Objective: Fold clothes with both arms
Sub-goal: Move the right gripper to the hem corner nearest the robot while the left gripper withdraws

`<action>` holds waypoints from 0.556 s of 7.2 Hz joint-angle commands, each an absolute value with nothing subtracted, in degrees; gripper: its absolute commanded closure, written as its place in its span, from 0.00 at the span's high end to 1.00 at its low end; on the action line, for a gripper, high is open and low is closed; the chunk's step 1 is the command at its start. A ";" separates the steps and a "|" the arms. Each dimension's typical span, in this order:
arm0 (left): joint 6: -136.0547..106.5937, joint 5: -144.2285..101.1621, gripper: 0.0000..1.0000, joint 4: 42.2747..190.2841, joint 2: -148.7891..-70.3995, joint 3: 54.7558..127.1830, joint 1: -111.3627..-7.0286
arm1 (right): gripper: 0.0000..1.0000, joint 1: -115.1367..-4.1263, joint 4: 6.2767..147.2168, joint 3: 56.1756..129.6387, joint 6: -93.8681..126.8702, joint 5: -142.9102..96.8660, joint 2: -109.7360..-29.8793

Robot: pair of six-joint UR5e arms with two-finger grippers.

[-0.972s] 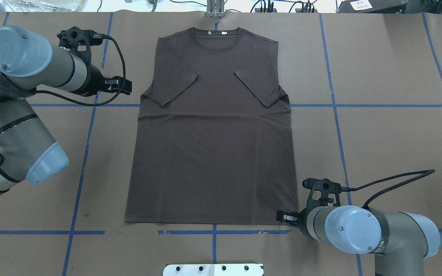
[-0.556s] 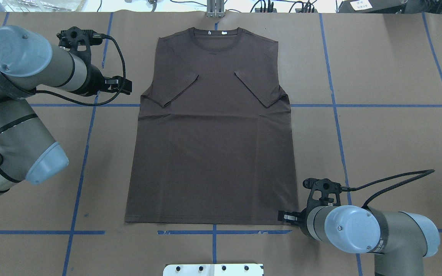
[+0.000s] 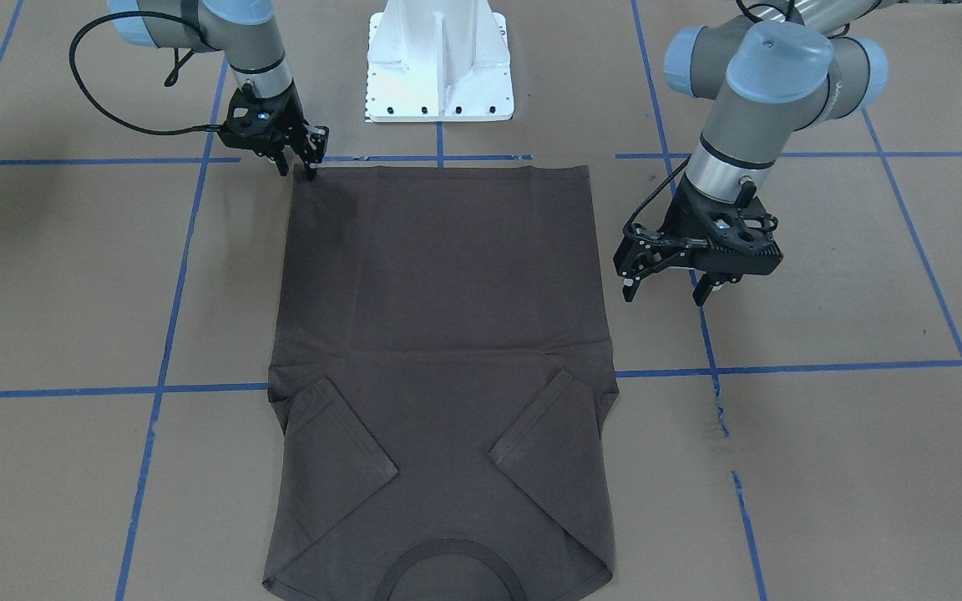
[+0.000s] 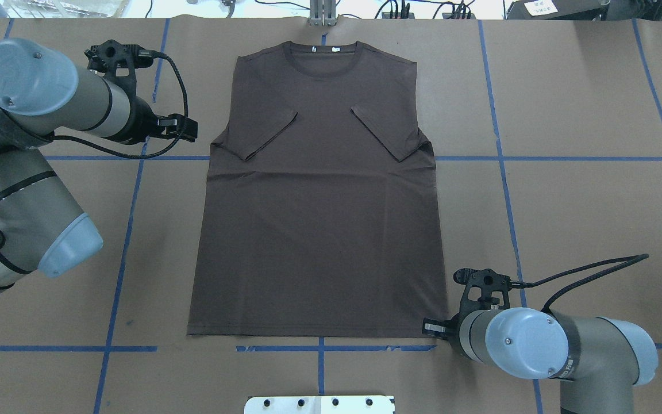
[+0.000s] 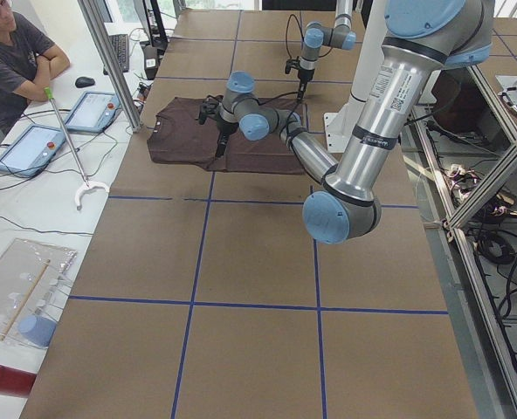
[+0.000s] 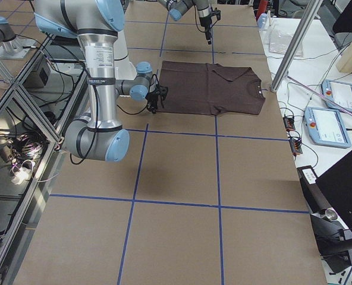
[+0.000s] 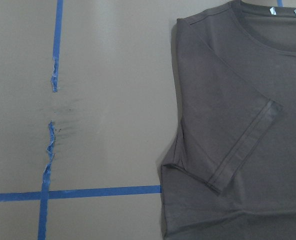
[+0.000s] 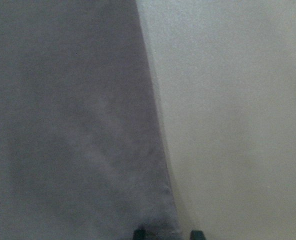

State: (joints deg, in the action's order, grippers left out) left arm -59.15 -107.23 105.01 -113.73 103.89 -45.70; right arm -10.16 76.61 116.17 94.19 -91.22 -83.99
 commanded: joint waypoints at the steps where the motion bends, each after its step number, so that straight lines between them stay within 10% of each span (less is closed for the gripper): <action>1: -59.15 -107.23 1.00 104.94 -113.73 103.89 -45.70 | 0.00 -10.28 76.55 116.28 93.78 -92.11 -84.02; 4: -59.15 -107.31 1.00 104.85 -113.82 104.06 -45.70 | 0.00 -11.16 76.38 117.77 93.87 -92.11 -84.20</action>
